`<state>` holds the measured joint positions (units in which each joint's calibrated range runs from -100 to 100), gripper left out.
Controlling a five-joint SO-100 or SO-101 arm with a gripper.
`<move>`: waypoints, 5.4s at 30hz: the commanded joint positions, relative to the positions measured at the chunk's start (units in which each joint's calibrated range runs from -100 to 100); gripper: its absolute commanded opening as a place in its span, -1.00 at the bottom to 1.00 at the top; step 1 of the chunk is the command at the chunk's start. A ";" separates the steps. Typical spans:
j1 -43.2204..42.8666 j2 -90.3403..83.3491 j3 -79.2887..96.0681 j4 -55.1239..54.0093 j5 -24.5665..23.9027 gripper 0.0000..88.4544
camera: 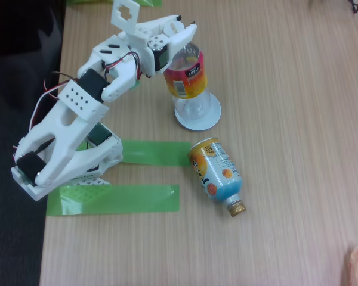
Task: Pick up the plastic bottle and stand it up on the white place
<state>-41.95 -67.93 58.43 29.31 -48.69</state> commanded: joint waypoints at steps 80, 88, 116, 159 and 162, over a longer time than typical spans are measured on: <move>1.28 7.32 -8.04 -0.73 0.12 -0.95; 1.06 11.19 -9.49 -0.73 0.12 -0.95; 1.14 12.11 -11.21 -0.73 0.12 -0.57; 4.39 9.09 -12.57 -0.81 1.32 -0.10; 6.17 4.13 -12.84 -2.36 1.32 -0.10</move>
<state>-37.39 -58.92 48.40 29.14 -47.58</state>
